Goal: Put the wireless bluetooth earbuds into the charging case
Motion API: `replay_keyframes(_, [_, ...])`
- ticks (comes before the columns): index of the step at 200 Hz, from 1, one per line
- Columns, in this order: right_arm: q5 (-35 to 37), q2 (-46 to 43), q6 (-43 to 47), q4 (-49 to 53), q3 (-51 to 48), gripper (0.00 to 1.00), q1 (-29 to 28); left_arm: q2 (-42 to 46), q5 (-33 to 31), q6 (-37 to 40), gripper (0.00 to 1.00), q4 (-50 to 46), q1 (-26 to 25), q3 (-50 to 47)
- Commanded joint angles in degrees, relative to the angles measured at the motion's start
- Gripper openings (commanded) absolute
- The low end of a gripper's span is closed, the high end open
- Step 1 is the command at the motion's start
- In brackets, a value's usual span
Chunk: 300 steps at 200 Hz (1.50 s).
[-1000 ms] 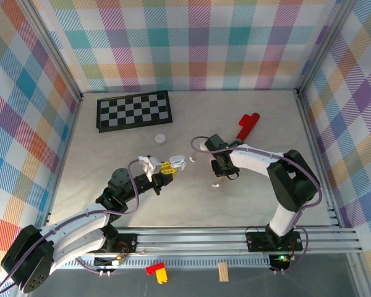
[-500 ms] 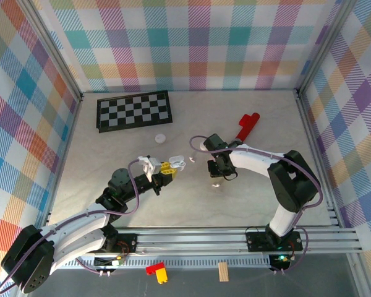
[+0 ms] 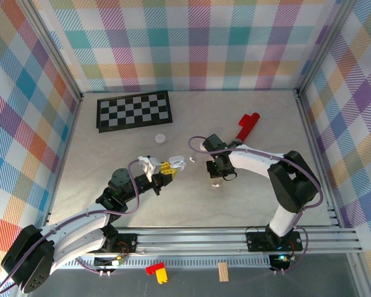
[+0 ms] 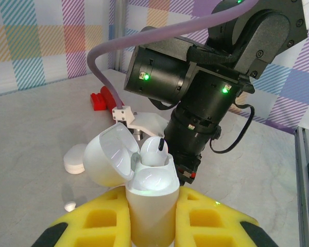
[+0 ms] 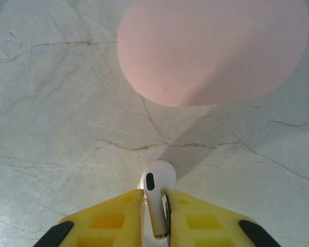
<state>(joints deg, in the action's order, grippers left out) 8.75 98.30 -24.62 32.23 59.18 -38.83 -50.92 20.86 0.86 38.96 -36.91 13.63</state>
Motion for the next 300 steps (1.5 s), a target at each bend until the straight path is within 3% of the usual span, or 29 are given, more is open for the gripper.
replay_keyframes(1, [-0.64,-0.40,1.16,0.74,1.68,0.21,-1.36,0.88,-0.39,-0.25,0.10,1.03,0.67,-0.16])
replay_keyframes(28, [-0.80,-0.59,1.08,0.19,2.24,0.33,-2.20,1.60,-0.39,-0.30,0.10,0.66,0.70,-0.42])
replay_keyframes(94, [-0.63,-7.34,-1.87,-4.63,-1.24,0.48,-1.89,6.07,-3.81,-0.41,0.10,-0.12,0.87,-2.45])
replay_keyframes(109, [-3.67,-9.26,-3.65,-8.38,-3.84,0.50,-0.27,6.06,-3.69,-0.31,0.10,-0.11,0.93,-2.38])
replay_keyframes(134, [-13.50,-10.37,-5.64,-14.98,-7.62,0.50,4.45,5.54,-1.86,-0.25,0.10,0.05,0.96,-2.16])
replay_keyframes(166, [-21.96,-7.14,-0.82,-16.91,-7.46,0.48,8.12,4.56,0.26,-0.24,0.10,0.04,0.97,-1.64])
replay_keyframes(244, [-24.59,1.70,0.19,-16.41,-3.92,0.43,9.57,4.30,-0.64,0.10,0.10,-1.65,0.96,-0.79])
replay_keyframes(300, [-27.03,-0.16,0.49,-16.21,-6.37,0.39,9.49,3.29,-1.00,0.29,0.11,-1.52,0.99,-0.27])
